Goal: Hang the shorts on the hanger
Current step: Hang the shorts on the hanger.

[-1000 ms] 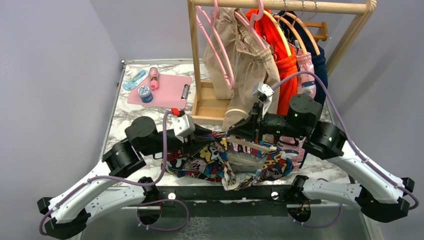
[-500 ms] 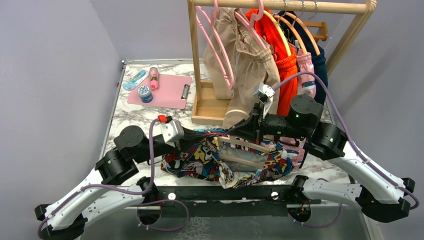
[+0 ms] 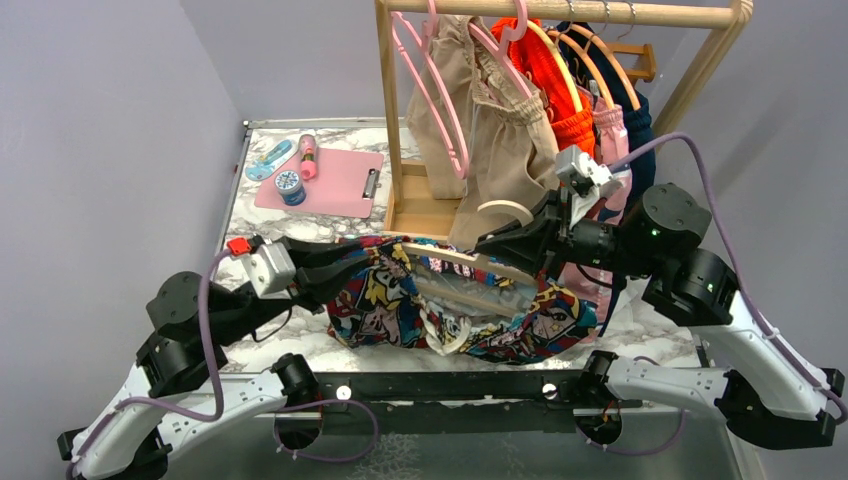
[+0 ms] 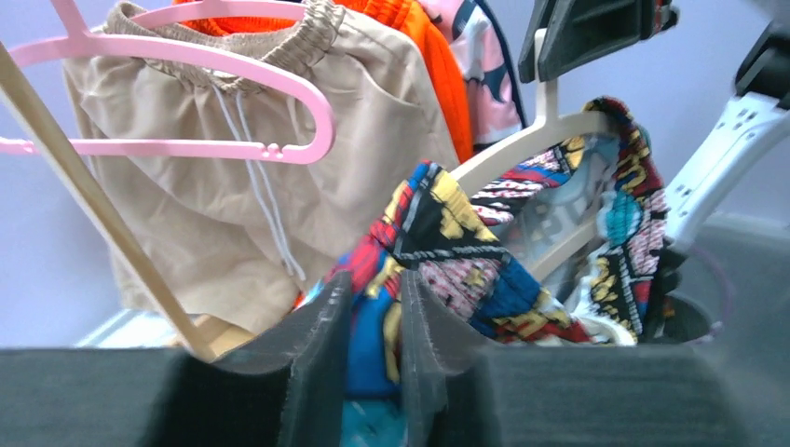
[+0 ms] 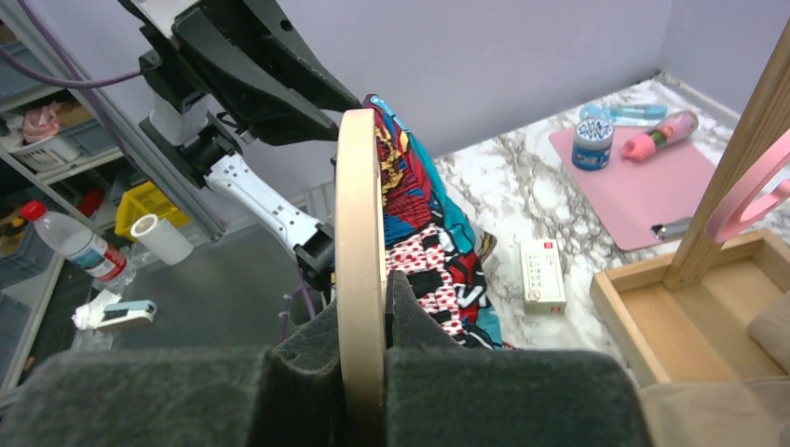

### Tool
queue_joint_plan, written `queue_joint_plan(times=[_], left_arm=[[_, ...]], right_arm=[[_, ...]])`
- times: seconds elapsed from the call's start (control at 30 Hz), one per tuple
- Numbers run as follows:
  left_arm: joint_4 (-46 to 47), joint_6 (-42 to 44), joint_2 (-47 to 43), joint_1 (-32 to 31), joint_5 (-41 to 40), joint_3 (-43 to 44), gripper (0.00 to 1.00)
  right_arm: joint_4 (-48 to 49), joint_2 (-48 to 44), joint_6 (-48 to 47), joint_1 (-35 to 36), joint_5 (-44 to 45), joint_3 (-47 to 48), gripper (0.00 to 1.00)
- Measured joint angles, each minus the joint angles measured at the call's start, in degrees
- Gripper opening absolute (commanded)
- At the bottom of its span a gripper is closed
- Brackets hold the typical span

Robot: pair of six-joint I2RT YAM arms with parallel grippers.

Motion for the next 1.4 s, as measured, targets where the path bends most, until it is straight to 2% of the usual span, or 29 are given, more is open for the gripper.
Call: queue_joint_plan(times=[0.07,0.17,0.3,0.6,0.9,1.13,1.4], left_arm=[[-0.39,-0.50,0.00,0.00,0.87,1.05,0.50],[-0.94,-1.49,0.13,0.02,2.45,1.49,0.59],[-1.95,-1.86,1.36,0.02,3.85,4.00,0.63],[-0.48,-1.46,8.50,0.02,11.30,14.29,0.65],[-3.65,-0.63,17.33,0.02,22.77,11.52,0.66],[-7.50,1.18,19.19,0.02,24.72,9.29,0.66],[-7.82,2.47,21.90,0.02,25.79,9.29,0.63]], right_arm=[[0.92,-0.13,-0.22,-0.02,-0.02,0.31,0.01],[1.55,-0.15,-0.26,-0.02,-0.02,0.20,0.01],[1.55,0.13,-0.74,-0.07,-0.24,0.13,0.01],[-1.29,4.94,-5.20,-0.07,-4.79,2.93,0.01],[-4.70,8.17,-8.72,-0.07,-10.47,3.04,0.01],[-5.73,9.62,-10.60,-0.07,-12.57,3.04,0.01],[-6.38,11.72,-12.63,-0.07,-12.41,3.93,0.01]])
